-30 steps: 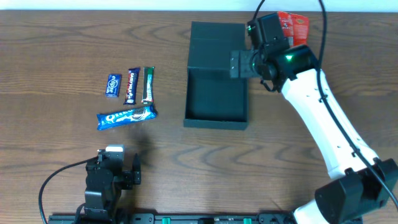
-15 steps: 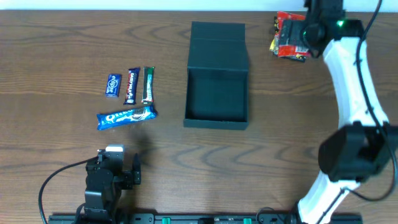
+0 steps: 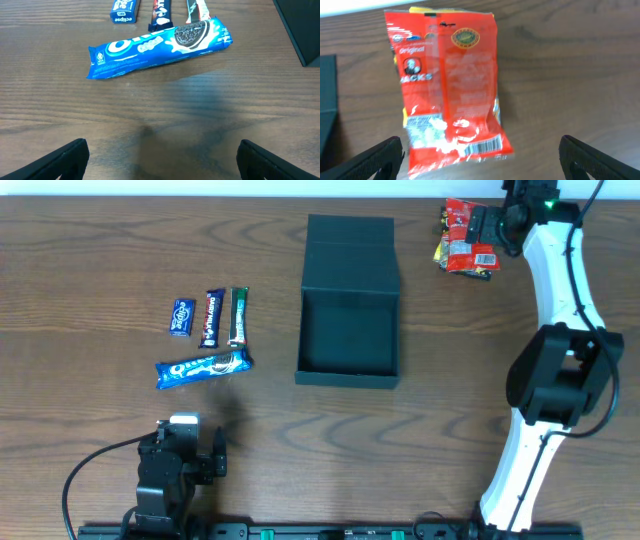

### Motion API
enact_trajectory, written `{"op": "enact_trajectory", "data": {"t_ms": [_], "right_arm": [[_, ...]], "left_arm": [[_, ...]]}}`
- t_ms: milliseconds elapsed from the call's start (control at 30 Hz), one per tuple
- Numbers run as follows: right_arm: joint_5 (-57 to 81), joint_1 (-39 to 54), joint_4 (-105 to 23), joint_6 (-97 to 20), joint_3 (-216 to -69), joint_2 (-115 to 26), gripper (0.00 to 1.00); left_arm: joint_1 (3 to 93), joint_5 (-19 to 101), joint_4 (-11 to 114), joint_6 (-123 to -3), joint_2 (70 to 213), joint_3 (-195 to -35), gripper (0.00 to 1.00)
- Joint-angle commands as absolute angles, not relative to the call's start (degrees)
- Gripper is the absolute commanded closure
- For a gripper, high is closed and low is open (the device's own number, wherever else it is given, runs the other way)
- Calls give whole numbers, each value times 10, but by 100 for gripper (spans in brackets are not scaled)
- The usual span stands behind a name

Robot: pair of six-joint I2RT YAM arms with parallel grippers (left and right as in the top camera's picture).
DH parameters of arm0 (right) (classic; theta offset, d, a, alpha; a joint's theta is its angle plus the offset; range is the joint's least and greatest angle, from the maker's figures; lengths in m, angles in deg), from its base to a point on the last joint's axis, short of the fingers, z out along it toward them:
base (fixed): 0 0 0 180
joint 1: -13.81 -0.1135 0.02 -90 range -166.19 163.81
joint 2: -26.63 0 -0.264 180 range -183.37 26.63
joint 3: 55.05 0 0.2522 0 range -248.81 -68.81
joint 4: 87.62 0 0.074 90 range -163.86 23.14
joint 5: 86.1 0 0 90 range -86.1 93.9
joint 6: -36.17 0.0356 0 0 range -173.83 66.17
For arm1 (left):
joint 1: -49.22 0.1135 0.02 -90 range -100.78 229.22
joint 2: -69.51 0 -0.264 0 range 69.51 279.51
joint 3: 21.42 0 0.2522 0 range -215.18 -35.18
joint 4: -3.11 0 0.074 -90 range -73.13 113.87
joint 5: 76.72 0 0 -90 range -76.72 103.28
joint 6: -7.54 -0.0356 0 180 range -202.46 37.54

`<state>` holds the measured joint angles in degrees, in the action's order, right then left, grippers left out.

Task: Pack container
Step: 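Reach the right gripper to the red crisp bag and grasp it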

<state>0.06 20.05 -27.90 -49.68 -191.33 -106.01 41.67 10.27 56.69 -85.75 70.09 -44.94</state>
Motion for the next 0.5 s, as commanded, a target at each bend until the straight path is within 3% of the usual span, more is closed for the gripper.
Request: {"op": "enact_trajectory", "data": {"t_ms": [0, 467], "right_arm": [[1, 201, -298, -525, -1926, -1081, 1], [20, 198, -338, -526, -1926, -1094, 1]], "left_arm": [[417, 99, 577, -865, 697, -444, 5], [417, 99, 577, -865, 697, -444, 5]]}}
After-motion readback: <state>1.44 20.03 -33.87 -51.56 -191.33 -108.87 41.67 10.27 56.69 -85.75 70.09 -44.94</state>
